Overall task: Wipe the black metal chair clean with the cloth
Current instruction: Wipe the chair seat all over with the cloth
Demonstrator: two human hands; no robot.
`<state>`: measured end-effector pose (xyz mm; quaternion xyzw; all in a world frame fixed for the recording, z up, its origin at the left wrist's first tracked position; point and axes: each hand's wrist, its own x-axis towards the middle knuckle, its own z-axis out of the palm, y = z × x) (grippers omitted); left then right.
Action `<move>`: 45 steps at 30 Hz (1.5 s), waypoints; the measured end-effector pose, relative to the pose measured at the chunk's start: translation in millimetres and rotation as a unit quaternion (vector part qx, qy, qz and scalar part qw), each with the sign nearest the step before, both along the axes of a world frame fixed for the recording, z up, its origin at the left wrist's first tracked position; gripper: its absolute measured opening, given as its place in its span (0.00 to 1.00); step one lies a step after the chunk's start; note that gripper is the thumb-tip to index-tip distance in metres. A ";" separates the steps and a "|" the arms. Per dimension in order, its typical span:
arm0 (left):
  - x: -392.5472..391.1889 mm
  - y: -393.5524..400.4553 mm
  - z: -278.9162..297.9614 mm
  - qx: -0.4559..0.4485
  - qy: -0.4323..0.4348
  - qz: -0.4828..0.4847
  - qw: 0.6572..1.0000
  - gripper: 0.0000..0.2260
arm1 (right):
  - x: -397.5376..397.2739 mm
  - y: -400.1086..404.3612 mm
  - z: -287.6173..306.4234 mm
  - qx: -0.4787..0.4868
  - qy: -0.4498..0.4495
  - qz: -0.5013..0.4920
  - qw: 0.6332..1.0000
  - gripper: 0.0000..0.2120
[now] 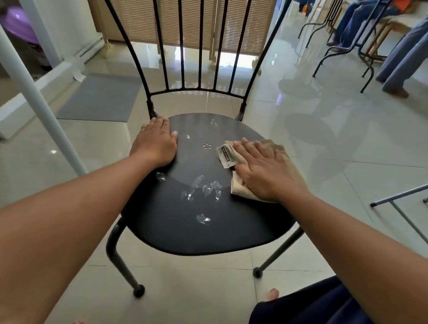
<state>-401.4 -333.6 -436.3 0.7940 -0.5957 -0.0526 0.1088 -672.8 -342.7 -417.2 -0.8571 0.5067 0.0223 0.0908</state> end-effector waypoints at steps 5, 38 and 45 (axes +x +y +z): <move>0.2 0.9 0.2 -0.006 0.004 0.003 1.000 0.26 | -1.9 69.1 1.6 0.001 0.001 0.050 0.999 0.29; 1.1 -2.0 -6.8 -0.019 0.005 0.003 1.000 0.26 | 90.7 -65.5 -11.8 -0.029 -0.027 0.080 0.996 0.28; 2.1 -0.8 -6.6 -0.017 0.009 -0.005 1.000 0.25 | 63.9 -98.4 -2.0 -0.014 -0.029 -0.041 0.999 0.29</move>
